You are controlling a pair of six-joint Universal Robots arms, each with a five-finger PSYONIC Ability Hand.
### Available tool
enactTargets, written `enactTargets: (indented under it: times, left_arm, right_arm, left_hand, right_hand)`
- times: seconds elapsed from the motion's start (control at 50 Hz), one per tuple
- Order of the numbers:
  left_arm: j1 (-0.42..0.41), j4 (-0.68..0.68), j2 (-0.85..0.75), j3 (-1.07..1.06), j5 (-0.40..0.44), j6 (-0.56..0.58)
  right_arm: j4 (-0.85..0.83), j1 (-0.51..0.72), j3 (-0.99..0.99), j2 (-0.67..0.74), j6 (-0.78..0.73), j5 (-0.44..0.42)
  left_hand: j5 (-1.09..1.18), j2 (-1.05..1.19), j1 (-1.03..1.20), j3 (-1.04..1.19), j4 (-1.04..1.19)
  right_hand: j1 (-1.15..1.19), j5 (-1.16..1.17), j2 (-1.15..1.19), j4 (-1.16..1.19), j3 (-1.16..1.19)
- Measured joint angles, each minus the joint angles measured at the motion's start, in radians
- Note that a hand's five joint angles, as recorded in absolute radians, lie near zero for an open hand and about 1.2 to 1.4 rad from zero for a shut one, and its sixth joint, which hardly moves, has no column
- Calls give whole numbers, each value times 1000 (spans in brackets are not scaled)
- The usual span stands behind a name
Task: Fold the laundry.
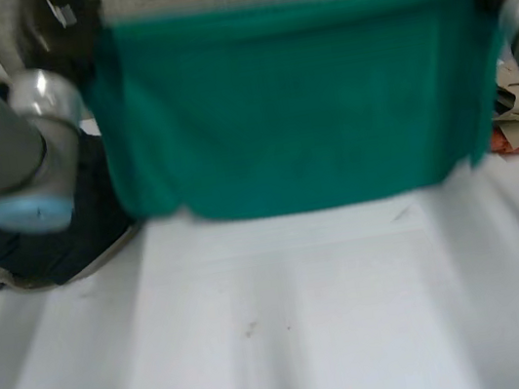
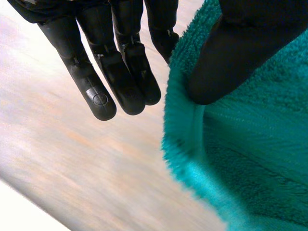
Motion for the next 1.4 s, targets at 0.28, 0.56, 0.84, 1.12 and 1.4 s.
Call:
enactTargets:
  times: [0.28, 0.56, 0.84, 1.12, 1.4]
  left_arm:
    - [56, 180, 10, -10, 3, -254]
    - [33, 107, -30, -392, 20, -240]
    - [-13, -310, 245, -886, 30, 31]
    - [-23, -512, 408, -930, 3, 125]
    - [-49, -169, -58, -446, 6, 125]
  right_arm:
    - [-275, 31, 43, 12, 64, -24]
    - [-82, 29, 193, 189, 54, -88]
    - [309, -28, 608, -88, -123, -93]
    - [466, -144, 786, -272, -369, -109]
    - [92, -35, 402, 117, -188, -60]
  left_hand:
    - [17, 0, 0, 0, 0]
    - [17, 1, 0, 0, 0]
    - [17, 1, 0, 1, 0]
    - [17, 2, 0, 1, 0]
    - [21, 2, 0, 1, 0]
  right_hand:
    - [0, 10, 0, 0, 0]
    - [0, 10, 0, 0, 0]
    - [0, 10, 0, 1, 0]
    - [0, 10, 0, 1, 0]
    - [0, 11, 0, 1, 0]
